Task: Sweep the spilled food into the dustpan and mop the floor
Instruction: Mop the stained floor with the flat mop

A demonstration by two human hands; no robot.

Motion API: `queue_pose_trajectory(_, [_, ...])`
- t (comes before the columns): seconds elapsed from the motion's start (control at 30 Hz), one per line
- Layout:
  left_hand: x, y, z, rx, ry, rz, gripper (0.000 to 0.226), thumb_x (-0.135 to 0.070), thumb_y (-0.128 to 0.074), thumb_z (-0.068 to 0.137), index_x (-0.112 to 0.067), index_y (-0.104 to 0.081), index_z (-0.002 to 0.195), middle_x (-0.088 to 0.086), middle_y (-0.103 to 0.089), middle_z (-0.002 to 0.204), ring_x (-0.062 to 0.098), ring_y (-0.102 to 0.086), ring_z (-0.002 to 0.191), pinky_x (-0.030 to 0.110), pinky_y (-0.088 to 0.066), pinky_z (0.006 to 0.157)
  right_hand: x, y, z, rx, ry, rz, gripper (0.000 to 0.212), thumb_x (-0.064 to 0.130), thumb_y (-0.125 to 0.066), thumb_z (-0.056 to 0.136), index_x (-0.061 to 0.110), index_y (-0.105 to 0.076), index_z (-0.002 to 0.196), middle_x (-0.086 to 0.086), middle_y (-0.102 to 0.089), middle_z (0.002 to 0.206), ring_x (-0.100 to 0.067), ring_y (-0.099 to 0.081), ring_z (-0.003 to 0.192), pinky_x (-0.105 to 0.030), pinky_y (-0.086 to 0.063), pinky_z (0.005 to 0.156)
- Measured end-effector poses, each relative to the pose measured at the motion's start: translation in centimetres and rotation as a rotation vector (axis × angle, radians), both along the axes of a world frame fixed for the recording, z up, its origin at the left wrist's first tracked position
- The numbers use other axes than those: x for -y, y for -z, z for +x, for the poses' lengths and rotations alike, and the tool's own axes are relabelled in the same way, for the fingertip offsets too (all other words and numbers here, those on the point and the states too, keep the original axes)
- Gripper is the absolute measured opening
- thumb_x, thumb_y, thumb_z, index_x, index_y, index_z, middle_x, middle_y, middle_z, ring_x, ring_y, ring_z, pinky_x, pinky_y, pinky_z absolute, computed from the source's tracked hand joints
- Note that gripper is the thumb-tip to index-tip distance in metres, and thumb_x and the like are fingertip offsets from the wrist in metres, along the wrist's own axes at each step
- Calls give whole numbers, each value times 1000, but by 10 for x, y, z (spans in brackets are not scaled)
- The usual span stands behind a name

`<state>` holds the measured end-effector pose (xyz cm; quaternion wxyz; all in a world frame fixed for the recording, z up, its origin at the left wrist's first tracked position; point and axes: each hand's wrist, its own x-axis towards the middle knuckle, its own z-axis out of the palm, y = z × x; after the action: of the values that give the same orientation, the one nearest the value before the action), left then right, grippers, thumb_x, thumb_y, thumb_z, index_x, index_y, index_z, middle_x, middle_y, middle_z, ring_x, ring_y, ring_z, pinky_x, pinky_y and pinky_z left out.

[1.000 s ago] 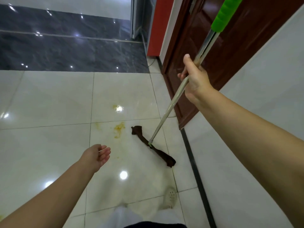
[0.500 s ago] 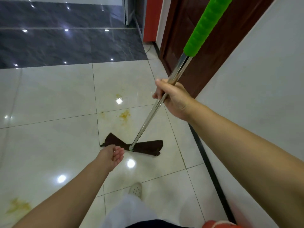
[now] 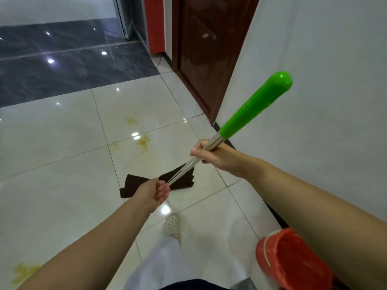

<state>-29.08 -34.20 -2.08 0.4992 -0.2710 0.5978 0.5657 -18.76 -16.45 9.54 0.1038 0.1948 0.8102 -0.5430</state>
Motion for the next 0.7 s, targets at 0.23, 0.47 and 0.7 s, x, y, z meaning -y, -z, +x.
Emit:
queue_pose_trajectory(0.23, [36,-12,94,-6,90,85,23,-12,-47,95,-5,-59,76,5,-60,70,11,-60,56,22,-50,58,63,8,80,176,88,-69,25,25,-57,95,17,-49,118,-13,-66,84,-15,-65,71,-22,-58,65])
queue_pose_trajectory(0.47, [96,-9,130,31,12,52,23,-10,-43,97,-3,-57,80,10,-62,76,17,-59,66,27,-49,62,102,-1,98,124,656,-778,35,-5,-29,97,-3,-50,125,-33,-59,108,-29,-70,74,-39,-60,74])
queue_pose_trajectory(0.7, [136,-13,125,26,-7,34,24,-11,-41,97,-3,-56,80,10,-62,77,16,-59,66,26,-48,62,134,-20,96,156,974,-1067,25,0,-39,97,-6,-46,120,-36,-38,130,-37,-67,66,-32,-60,50])
